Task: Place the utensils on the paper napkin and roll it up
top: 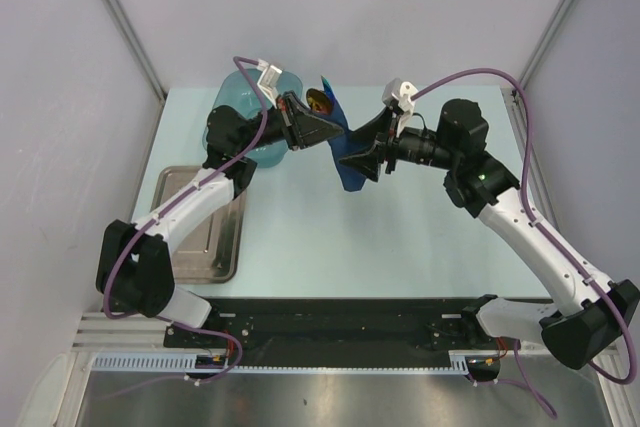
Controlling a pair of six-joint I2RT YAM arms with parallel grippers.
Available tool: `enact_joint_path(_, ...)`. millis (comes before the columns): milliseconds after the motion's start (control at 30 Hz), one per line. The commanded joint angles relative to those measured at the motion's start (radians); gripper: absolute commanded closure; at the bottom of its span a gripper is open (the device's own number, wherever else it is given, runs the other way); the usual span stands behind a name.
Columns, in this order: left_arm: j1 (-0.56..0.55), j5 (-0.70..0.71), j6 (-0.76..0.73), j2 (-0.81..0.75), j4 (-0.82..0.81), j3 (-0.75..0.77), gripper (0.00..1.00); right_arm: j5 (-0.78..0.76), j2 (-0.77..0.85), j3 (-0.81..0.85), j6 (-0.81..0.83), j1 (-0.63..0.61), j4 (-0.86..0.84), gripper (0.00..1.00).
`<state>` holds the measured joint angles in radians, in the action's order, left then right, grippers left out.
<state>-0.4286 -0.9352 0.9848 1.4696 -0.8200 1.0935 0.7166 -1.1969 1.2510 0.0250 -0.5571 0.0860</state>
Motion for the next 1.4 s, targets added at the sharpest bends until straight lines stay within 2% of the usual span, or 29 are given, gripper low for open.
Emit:
enact_joint_path(0, -0.021, 0.015, -0.023, -0.048, -0.024, 0.003, 1.00, 0.009, 0.002, 0.053, 0.004, -0.006, -0.074, 0.34)
enact_joint_path(167, -0.025, 0.022, -0.032, -0.038, -0.001, 0.005, 1.00, 0.017, 0.016, 0.054, 0.012, -0.006, -0.075, 0.32)
enact_joint_path(367, -0.027, 0.033, -0.031, -0.022, 0.013, 0.016, 1.00, 0.030, 0.046, 0.044, 0.027, -0.004, -0.058, 0.36)
enact_joint_path(667, -0.035, 0.004, -0.032, -0.023, 0.001, 0.005, 1.00, -0.020, 0.037, 0.036, 0.062, 0.002, -0.057, 0.34)
enact_joint_path(1200, -0.038, -0.036, 0.003, -0.020, -0.096, 0.032, 1.00, 0.009, 0.031, -0.004, 0.090, 0.048, 0.009, 0.39)
enact_joint_path(1300, -0.038, -0.024, -0.009, -0.023, -0.074, 0.042, 1.00, -0.008, 0.042, -0.009, 0.090, 0.054, 0.018, 0.39)
enact_joint_path(1367, -0.035, -0.001, -0.017, -0.023, -0.042, 0.045, 1.00, -0.019, 0.049, -0.001, 0.075, 0.062, 0.027, 0.35)
